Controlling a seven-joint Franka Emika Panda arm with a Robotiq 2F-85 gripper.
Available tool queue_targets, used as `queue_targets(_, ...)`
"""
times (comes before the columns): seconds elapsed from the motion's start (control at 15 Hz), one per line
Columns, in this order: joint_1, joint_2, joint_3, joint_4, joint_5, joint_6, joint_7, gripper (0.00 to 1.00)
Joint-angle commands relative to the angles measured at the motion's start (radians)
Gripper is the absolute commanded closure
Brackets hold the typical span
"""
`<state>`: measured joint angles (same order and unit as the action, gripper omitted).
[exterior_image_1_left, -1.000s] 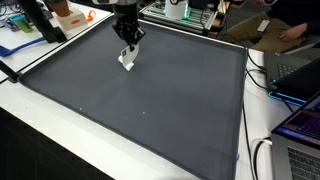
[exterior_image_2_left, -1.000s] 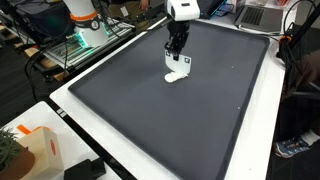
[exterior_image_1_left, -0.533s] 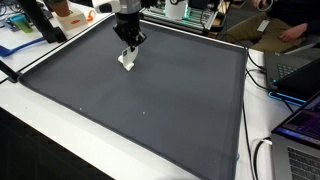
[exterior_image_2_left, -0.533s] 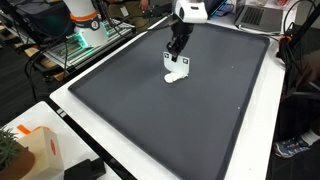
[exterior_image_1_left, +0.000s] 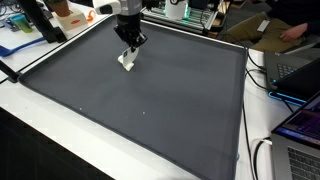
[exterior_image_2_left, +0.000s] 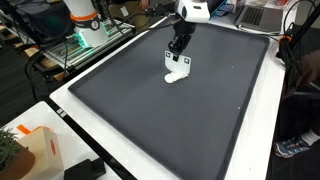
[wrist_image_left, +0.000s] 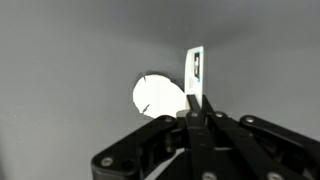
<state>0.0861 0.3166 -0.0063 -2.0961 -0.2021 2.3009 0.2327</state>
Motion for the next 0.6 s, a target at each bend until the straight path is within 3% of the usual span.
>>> queue_targets(0.0, 0.011, 0.082, -0.021, 0.088, -0.013, 0.022, 0.069, 0.99)
queue_targets(0.27, -0.002, 0.173, -0.017, 0.233, 0.041, -0.111, 0.064, 0.99)
queue_targets(0.53, -0.018, 0.292, -0.015, 0.432, 0.112, -0.355, 0.044, 0.99)
